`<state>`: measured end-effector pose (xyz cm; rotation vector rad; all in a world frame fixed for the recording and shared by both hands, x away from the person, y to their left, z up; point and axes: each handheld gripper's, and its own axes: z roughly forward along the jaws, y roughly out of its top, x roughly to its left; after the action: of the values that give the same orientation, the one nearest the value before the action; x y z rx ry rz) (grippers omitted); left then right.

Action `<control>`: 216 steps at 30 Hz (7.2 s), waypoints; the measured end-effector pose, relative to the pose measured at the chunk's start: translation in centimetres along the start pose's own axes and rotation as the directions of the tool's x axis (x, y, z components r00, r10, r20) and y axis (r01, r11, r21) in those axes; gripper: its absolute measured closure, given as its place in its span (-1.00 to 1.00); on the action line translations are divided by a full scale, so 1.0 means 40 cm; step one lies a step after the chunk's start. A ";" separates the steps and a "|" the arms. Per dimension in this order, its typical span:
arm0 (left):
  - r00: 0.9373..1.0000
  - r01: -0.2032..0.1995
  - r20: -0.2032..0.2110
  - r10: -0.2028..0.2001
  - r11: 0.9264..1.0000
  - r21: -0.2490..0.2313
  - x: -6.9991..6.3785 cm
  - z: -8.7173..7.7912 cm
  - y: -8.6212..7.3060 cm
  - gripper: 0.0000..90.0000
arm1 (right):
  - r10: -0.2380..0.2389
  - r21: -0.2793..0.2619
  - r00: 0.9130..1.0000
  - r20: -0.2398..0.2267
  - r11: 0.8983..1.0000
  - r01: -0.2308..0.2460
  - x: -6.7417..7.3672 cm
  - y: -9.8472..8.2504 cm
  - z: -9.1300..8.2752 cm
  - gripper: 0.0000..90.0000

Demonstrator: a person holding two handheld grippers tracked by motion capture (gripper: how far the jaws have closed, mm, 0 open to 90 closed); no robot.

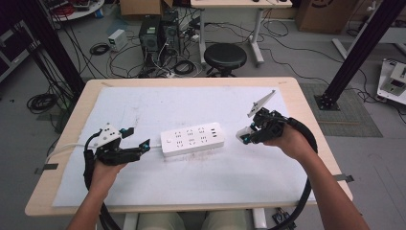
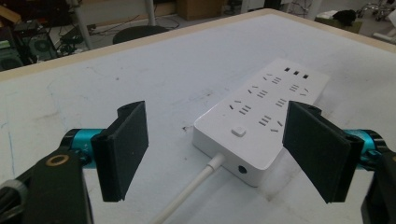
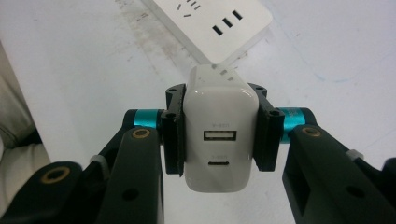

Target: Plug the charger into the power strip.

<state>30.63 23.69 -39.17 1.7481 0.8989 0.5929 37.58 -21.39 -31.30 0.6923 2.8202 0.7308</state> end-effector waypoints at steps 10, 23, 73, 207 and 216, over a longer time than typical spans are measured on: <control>0.998 -0.056 0.005 0.056 0.998 -0.032 -0.001 -0.002 -0.007 -0.50 | -0.121 -0.004 0.993 -0.007 0.993 0.121 -0.018 0.080 0.014 0.41; 0.998 -0.067 -0.006 0.067 0.997 -0.040 0.006 -0.006 -0.015 -0.50 | -0.211 0.002 0.977 -0.036 0.977 0.211 -0.028 0.150 0.057 0.41; 1.000 -0.024 0.012 0.024 0.999 -0.032 0.051 -0.003 -0.058 -0.50 | -0.432 0.136 0.886 -0.167 0.880 0.455 -0.059 0.307 0.283 0.41; 1.000 0.028 0.008 -0.027 0.998 -0.061 0.042 0.001 -0.057 -0.50 | 0.056 -0.125 0.998 -0.012 0.990 -0.057 -0.063 0.133 0.147 -0.55; 0.999 0.032 0.002 -0.032 0.997 -0.070 0.037 0.002 -0.055 -0.50 | 0.147 -0.177 0.988 0.042 0.975 -0.137 -0.043 0.037 0.099 -0.55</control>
<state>30.94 25.21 -41.30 1.6680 0.8939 0.5953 40.68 -19.38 -33.96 0.8751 2.6384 0.9526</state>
